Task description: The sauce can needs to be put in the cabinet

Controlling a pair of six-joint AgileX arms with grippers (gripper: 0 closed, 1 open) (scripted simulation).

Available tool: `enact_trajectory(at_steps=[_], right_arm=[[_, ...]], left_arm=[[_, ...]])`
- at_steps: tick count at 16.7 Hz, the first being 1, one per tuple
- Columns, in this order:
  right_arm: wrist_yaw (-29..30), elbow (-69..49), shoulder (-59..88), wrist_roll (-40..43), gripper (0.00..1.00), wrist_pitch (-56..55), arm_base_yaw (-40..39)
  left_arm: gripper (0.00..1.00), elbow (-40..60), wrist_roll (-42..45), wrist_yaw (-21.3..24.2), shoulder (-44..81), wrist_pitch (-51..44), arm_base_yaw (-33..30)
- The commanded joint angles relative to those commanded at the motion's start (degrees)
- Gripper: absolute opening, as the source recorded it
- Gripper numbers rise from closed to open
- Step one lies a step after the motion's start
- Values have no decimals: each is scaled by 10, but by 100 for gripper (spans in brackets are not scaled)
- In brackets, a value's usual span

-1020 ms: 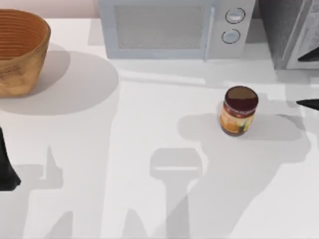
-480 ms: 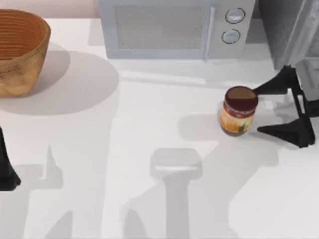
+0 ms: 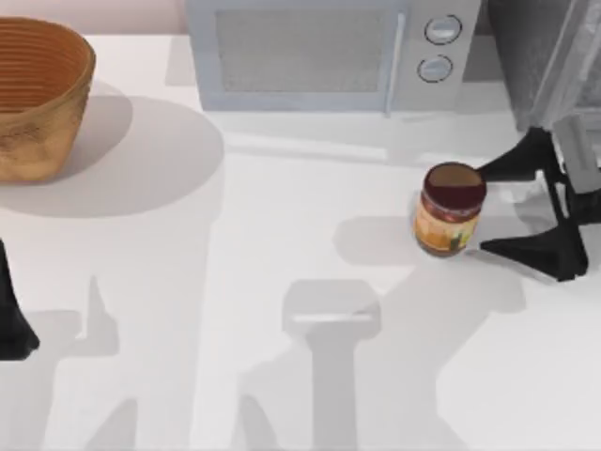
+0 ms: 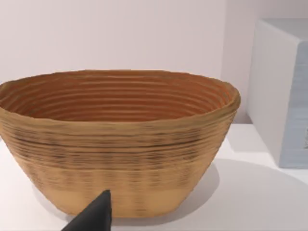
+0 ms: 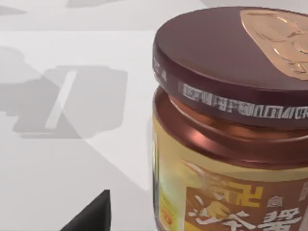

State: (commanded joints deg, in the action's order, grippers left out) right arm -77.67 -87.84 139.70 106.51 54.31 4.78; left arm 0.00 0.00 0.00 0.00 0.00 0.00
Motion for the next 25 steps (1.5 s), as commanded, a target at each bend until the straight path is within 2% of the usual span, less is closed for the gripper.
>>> enact_trajectory(at_steps=[5,15,18,22,25], right_arm=[[-4,26,-11,-77,100,-91,-18],[2,139,-41,-381,100,-471,-78],[5,151,-49,-417,100,-510,-86],[5,151,-50,-419,100,-511,-86],[5,151,-50,-419,77,-511,-86]], left_arm=[[100,0,0,0,0,0,0],[100,0,0,0,0,0,0],[100,0,0,0,0,0,0],[100,0,0,0,0,0,0],[100,0,0,0,0,0,0]])
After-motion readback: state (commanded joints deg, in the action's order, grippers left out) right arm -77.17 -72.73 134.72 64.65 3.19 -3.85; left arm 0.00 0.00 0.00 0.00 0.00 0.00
